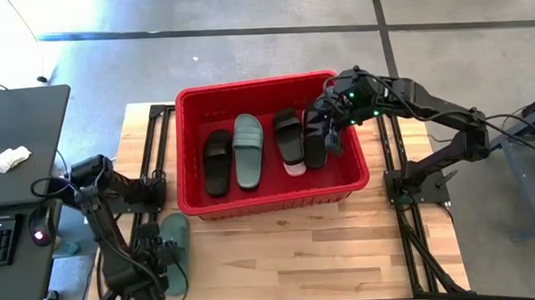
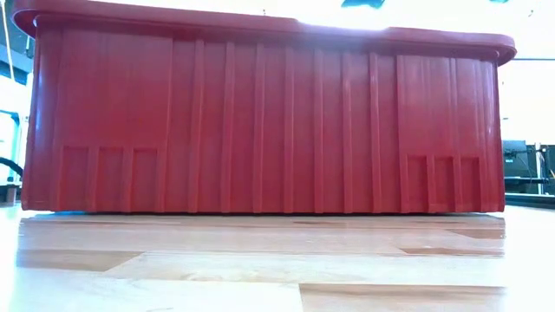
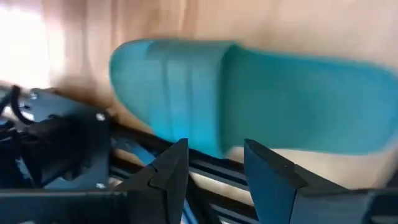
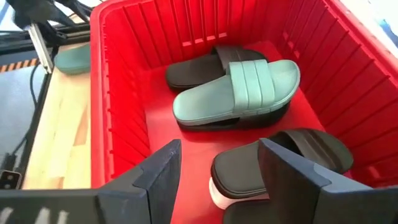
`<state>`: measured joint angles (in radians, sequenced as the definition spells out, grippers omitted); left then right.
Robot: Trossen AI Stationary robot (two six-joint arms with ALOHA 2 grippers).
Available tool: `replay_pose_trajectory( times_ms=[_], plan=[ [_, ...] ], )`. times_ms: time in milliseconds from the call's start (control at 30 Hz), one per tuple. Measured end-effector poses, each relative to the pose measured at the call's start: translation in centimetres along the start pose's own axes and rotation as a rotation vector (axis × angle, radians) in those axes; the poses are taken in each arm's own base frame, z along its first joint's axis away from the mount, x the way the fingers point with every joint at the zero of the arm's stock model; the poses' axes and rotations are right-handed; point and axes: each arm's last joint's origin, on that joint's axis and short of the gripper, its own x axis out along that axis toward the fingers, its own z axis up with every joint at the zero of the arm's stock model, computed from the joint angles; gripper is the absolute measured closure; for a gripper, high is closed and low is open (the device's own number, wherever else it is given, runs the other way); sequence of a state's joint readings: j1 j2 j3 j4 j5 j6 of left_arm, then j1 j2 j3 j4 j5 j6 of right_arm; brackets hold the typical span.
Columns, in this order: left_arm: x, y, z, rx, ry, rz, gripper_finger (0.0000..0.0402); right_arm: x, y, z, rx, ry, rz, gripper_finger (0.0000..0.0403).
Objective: Pick and place slides into bin
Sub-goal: Stack the green slipper on top of the black slipper in the red bin
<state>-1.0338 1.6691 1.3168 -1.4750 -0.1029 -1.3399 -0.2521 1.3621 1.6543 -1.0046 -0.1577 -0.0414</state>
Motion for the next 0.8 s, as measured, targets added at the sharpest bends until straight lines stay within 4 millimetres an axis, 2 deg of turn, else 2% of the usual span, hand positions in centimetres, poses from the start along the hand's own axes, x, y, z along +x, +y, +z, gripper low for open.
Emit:
replay_pose_trajectory(
  times_ms=[267, 367, 467, 700, 800],
  plan=[
    [6.1, -0.3, -0.6, 0.007, 0.002, -0.009, 0.0263, 0.1, 0.7, 0.0, 0.017, 0.004, -0.027, 0.0201],
    [7.4, -0.2, -0.8, -0.001, 0.001, -0.008, 0.0263, 0.2, 0.9, 0.0, 0.007, 0.005, -0.054, 0.0201],
    [8.1, 0.0, -0.9, -0.005, 0.003, -0.006, 0.0263, 0.2, 1.0, 0.0, 0.0, 0.006, -0.071, 0.0201],
    [8.2, 0.1, -0.9, -0.036, -0.014, 0.009, 0.0264, 0.2, 0.9, 0.0, -0.001, 0.004, -0.099, 0.0201],
    [8.2, 0.2, -0.9, -0.061, -0.012, 0.018, 0.0276, 0.2, 0.9, 0.0, 0.0, 0.003, -0.111, 0.0201]
  ],
)
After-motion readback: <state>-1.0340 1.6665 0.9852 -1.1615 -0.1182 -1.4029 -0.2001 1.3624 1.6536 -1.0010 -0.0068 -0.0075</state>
